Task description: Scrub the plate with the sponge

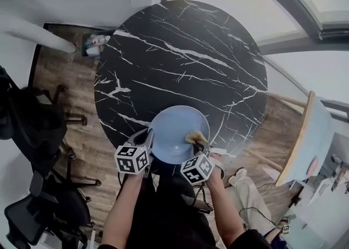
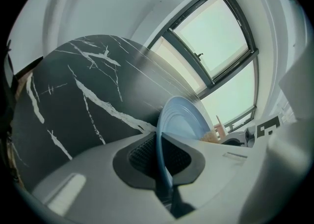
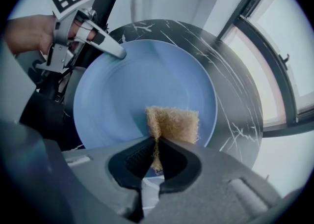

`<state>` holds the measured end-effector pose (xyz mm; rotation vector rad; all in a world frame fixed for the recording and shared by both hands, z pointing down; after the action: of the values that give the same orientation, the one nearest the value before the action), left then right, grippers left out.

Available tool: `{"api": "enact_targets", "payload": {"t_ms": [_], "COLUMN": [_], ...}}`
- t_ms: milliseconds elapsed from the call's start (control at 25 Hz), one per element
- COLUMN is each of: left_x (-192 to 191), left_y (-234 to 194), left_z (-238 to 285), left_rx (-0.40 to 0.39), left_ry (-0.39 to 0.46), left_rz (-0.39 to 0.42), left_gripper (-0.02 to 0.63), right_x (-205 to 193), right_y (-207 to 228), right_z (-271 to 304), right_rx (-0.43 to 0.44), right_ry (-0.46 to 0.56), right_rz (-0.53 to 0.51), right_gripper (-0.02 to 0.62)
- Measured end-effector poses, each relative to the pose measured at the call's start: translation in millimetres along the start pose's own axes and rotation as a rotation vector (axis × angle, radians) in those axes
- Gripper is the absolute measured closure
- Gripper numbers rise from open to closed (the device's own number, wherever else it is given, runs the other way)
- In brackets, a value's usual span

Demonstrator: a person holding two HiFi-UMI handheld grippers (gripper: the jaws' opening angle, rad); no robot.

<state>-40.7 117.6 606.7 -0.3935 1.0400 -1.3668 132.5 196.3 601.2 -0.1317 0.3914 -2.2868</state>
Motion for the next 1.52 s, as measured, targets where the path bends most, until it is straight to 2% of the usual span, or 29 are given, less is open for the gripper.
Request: {"api": "enact_targets", "payload": {"t_ms": [400, 600, 1080, 1520], "left_x": [-2, -3, -4, -4], "left_y": [0, -1, 0, 2], "left_z": [-2, -2, -2, -2], "left_rx": [0.002, -0.006, -0.013, -0.052], "left_ry": [0.007, 0.015, -0.002, -0.05], "left_rz": [-0.008, -0.033, -0.024, -0.002], "left_gripper": [0.589, 0.585, 0.586, 0.588], "right_x": [0, 12, 67, 103], "right_y": [-50, -81, -115, -99], "right_z": [-19, -26, -33, -27], "right_rx": [0.208, 0.312, 0.445, 0.533], "right_ry": [0.009, 0.046, 0.137, 0.117], "right_rz": [-0.042, -0.11, -0.266, -0.312], "right_gripper": [0.574, 0.574, 0.574, 0.574]}}
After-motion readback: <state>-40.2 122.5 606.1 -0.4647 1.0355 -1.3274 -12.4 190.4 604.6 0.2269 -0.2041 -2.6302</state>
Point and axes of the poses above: the fingertips, and each gripper's own axes: z forward along the fingers, y to its right, x out of its top, the point moved 2 cm from there along -z, backward along the fingers, and after that the axes turned 12 degrees about -x, right-handed, at the moved point
